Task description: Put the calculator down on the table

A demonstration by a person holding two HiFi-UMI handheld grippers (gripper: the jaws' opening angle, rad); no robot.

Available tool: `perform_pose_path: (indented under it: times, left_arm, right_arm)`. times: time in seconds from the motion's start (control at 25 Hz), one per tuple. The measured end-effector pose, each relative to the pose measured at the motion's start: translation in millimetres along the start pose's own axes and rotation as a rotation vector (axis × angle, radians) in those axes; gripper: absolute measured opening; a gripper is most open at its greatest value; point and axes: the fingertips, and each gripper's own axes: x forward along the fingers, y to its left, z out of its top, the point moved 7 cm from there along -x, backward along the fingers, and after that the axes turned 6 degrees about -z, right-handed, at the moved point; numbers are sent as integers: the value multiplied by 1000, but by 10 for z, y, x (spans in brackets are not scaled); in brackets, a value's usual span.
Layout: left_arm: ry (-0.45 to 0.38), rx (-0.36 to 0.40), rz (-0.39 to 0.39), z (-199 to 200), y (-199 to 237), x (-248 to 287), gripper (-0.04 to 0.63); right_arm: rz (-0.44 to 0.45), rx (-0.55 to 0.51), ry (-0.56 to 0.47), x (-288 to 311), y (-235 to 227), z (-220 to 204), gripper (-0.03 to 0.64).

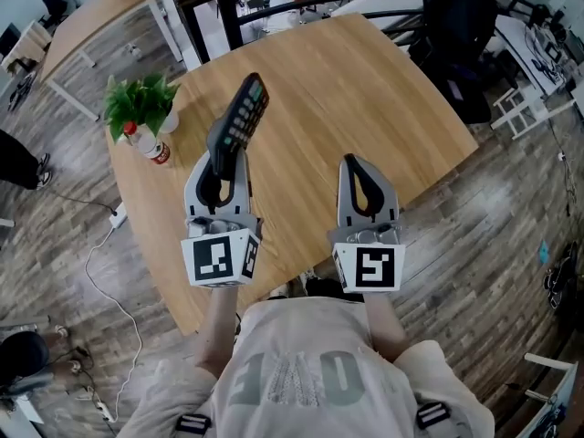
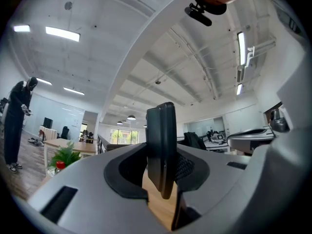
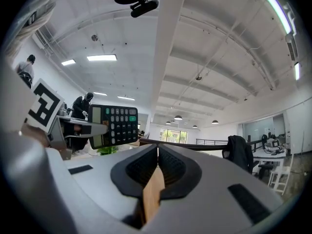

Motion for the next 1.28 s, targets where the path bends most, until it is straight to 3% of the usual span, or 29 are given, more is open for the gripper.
perform_pose_path:
  times: [0.36, 0.8, 1.04, 1.28]
  left_arm:
    - [353, 44, -419, -57, 187, 741, 110]
    - [914, 197, -951, -826, -59, 1224, 110]
    - [1236, 151, -1173, -1486, -311, 1272, 110]
    - [1525, 8, -1370, -1984, -562, 1200, 110]
  right_arm:
    - [4, 9, 94, -3, -259, -271, 20]
    - [-39, 29, 269, -278, -546, -803, 20]
    - [-75, 37, 371, -430, -702, -1034, 21]
    - [-95, 94, 421, -449, -801, -1160, 21]
